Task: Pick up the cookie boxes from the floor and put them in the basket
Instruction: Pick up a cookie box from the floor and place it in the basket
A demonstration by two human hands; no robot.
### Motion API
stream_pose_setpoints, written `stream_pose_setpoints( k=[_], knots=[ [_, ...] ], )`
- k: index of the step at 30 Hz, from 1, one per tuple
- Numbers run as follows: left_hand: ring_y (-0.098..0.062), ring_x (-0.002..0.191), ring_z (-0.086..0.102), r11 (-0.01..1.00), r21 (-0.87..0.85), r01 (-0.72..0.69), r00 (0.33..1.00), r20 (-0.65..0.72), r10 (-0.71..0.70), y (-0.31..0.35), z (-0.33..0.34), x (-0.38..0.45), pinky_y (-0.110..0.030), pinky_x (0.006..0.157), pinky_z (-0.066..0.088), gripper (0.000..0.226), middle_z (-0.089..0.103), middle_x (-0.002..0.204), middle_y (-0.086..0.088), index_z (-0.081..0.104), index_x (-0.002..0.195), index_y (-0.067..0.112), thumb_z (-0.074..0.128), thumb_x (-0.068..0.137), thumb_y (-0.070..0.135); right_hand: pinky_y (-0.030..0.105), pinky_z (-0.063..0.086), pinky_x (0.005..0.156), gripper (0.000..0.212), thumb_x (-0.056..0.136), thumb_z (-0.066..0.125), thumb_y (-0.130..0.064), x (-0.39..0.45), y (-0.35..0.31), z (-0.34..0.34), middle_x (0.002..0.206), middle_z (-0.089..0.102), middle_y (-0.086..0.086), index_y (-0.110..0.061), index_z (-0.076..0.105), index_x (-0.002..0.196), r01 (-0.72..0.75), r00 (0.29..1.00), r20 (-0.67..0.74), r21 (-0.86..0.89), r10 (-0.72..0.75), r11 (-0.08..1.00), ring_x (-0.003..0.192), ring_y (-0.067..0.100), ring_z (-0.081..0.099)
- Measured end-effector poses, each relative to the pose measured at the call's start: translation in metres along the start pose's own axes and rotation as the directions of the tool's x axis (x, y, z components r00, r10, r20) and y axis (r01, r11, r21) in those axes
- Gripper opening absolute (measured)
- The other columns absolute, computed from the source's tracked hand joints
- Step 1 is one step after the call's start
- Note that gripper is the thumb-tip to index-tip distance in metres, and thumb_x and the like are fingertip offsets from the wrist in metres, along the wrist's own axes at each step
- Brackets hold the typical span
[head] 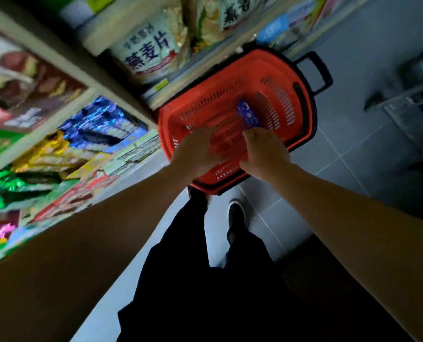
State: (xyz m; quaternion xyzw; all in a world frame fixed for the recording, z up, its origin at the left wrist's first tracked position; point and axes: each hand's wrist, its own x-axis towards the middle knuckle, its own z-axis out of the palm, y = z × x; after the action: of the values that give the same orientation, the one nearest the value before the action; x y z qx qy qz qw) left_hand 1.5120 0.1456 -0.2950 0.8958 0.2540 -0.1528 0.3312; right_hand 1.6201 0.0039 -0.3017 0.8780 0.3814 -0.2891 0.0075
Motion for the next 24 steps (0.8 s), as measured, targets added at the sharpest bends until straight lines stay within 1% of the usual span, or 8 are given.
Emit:
stream_pose_setpoints(
  k=[3, 6, 9, 12, 14, 17, 19, 24],
  knots=[
    [-0.032, 0.125, 0.051, 0.994, -0.047, 0.097, 0.99, -0.095, -0.101, 0.002, -0.002, -0.052, -0.039, 0.1, 0.041, 0.058, 0.054, 0.137, -0.014, 0.049, 0.137, 0.01, 0.069, 0.084, 0.021, 0.047, 0.049, 0.095, 0.058, 0.076, 0.074, -0.033, -0.021, -0.017, -0.003, 0.122, 0.054, 0.012, -0.01, 0.047, 0.122, 0.13, 0.991, -0.019, -0.051, -0.131, 0.99, 0.115, 0.034, 0.053],
    [-0.034, 0.116, 0.057, 0.975, -0.077, 0.208, 0.961, -0.17, -0.218, -0.012, 0.006, -0.099, -0.042, 0.092, 0.05, 0.057, 0.058, 0.13, -0.011, 0.051, 0.135, 0.016, 0.067, 0.081, 0.029, 0.045, 0.047, 0.098, 0.062, 0.077, 0.073, -0.033, -0.042, -0.036, -0.001, 0.126, 0.052, 0.011, -0.012, 0.044, 0.127, 0.245, 0.969, 0.008, -0.109, -0.245, 0.963, 0.118, 0.032, 0.051],
    [-0.031, 0.121, 0.054, 0.942, -0.125, 0.31, 0.925, -0.188, -0.329, -0.027, 0.013, -0.144, -0.041, 0.098, 0.046, 0.061, 0.056, 0.134, -0.011, 0.05, 0.136, 0.015, 0.064, 0.08, 0.036, 0.045, 0.043, 0.101, 0.07, 0.077, 0.073, -0.033, -0.061, -0.058, 0.004, 0.134, 0.047, 0.009, -0.013, 0.041, 0.136, 0.351, 0.936, 0.048, -0.155, -0.348, 0.923, 0.125, 0.033, 0.044],
    [-0.028, 0.13, 0.047, 0.884, -0.176, 0.432, 0.855, -0.232, -0.464, -0.05, 0.021, -0.193, -0.044, 0.104, 0.043, 0.068, 0.048, 0.145, -0.008, 0.041, 0.144, 0.017, 0.066, 0.083, 0.034, 0.043, 0.043, 0.097, 0.062, 0.077, 0.072, -0.033, -0.078, -0.09, 0.014, 0.129, 0.048, 0.007, -0.013, 0.046, 0.13, 0.462, 0.887, 0.093, -0.192, -0.453, 0.866, 0.123, 0.032, 0.044],
    [-0.028, 0.127, 0.05, 0.836, -0.249, 0.49, 0.795, -0.267, -0.545, -0.073, 0.028, -0.228, -0.045, 0.101, 0.046, 0.066, 0.052, 0.14, -0.006, 0.044, 0.142, 0.018, 0.067, 0.082, 0.034, 0.043, 0.043, 0.098, 0.061, 0.077, 0.071, -0.033, -0.087, -0.118, 0.024, 0.128, 0.049, 0.007, -0.013, 0.046, 0.129, 0.548, 0.836, 0.14, -0.241, -0.53, 0.801, 0.122, 0.032, 0.044],
    [-0.027, 0.127, 0.05, 0.798, -0.319, 0.512, 0.75, -0.286, -0.596, -0.092, 0.035, -0.262, -0.039, 0.104, 0.043, 0.065, 0.052, 0.141, -0.006, 0.047, 0.14, 0.015, 0.07, 0.082, 0.031, 0.043, 0.042, 0.102, 0.065, 0.079, 0.068, -0.034, -0.093, -0.148, 0.035, 0.135, 0.047, 0.007, -0.013, 0.043, 0.135, 0.606, 0.795, 0.186, -0.273, -0.577, 0.747, 0.126, 0.031, 0.041],
    [-0.026, 0.125, 0.051, 0.765, -0.357, 0.536, 0.707, -0.306, -0.638, -0.113, 0.04, -0.29, -0.035, 0.101, 0.042, 0.062, 0.052, 0.14, -0.006, 0.049, 0.138, 0.015, 0.07, 0.082, 0.029, 0.041, 0.04, 0.105, 0.069, 0.081, 0.068, -0.033, -0.1, -0.177, 0.049, 0.139, 0.043, 0.008, -0.011, 0.04, 0.14, 0.638, 0.77, 0.232, -0.295, -0.595, 0.711, 0.129, 0.031, 0.038],
    [-0.03, 0.129, 0.047, 0.688, -0.43, 0.584, 0.623, -0.306, -0.72, -0.177, 0.056, -0.362, -0.039, 0.104, 0.041, 0.066, 0.048, 0.145, -0.006, 0.046, 0.141, 0.017, 0.07, 0.082, 0.032, 0.039, 0.039, 0.105, 0.071, 0.081, 0.069, -0.036, -0.123, -0.258, 0.092, 0.139, 0.044, 0.01, -0.012, 0.039, 0.141, 0.691, 0.722, 0.306, -0.36, -0.621, 0.626, 0.128, 0.032, 0.041]
  ],
)
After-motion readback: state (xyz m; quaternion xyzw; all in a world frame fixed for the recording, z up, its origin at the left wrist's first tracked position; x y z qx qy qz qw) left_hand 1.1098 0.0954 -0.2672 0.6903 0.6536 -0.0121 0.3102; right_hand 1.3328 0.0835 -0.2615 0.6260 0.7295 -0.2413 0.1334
